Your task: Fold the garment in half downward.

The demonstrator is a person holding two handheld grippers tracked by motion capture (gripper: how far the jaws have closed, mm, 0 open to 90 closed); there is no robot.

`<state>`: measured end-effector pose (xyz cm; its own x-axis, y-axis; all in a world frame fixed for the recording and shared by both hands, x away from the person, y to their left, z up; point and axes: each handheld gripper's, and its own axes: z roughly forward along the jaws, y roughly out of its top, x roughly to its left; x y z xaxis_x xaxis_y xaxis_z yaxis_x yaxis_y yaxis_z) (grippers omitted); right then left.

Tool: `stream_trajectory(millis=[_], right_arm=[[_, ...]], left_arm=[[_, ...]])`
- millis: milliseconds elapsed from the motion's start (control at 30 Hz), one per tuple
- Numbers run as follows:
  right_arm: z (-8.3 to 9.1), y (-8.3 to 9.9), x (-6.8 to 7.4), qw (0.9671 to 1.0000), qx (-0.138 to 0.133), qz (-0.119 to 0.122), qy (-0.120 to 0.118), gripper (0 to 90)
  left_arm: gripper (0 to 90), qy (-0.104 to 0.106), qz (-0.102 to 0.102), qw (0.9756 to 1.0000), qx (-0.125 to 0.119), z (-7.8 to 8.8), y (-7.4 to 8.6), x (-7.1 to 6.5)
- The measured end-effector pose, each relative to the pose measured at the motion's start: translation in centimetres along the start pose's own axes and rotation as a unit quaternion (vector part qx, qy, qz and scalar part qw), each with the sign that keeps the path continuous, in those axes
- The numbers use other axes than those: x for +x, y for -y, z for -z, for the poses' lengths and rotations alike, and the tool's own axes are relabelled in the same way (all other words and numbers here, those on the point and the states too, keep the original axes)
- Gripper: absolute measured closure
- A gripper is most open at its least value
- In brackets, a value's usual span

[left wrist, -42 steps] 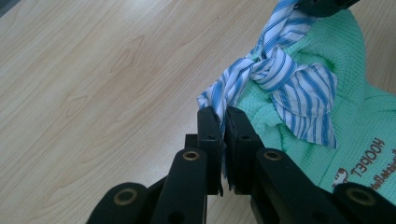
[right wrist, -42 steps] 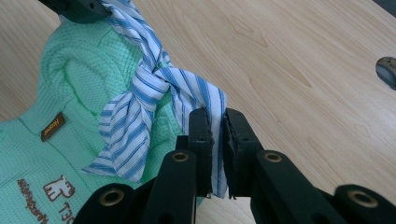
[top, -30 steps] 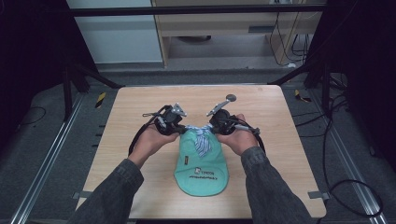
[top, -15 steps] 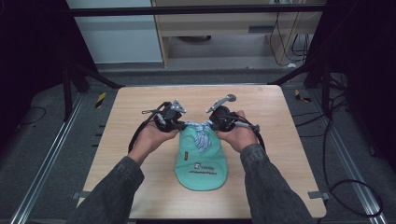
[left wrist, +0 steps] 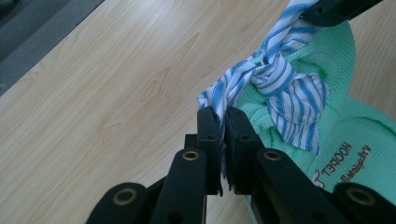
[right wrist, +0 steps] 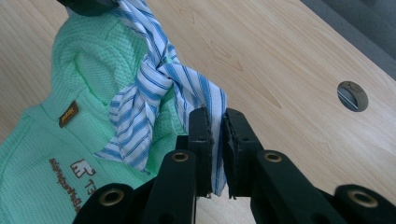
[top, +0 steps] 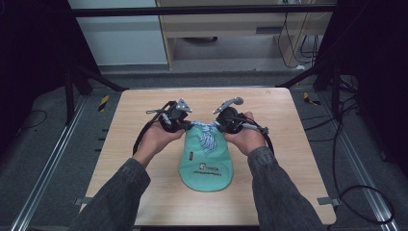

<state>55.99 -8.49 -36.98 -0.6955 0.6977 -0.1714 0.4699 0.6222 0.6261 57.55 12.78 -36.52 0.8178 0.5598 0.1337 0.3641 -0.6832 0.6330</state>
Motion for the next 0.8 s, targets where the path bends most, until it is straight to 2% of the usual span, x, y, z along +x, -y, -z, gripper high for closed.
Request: stream_trajectory(millis=[500, 800], right_arm=[[-0.1, -0.3, -0.8, 0.9999, -0.006, -0.007, 0.008, 82.4], [0.7, -1.2, -1.3, 0.9997, -0.016, -0.004, 0.019, 82.4]], left_arm=[[85.4, -0.007, 0.003, 0.9999, -0.011, -0.1, -0.6, 0.3], [85.3, -0.019, 0.001, 0.9995, -0.023, 0.5, -1.5, 0.6]])
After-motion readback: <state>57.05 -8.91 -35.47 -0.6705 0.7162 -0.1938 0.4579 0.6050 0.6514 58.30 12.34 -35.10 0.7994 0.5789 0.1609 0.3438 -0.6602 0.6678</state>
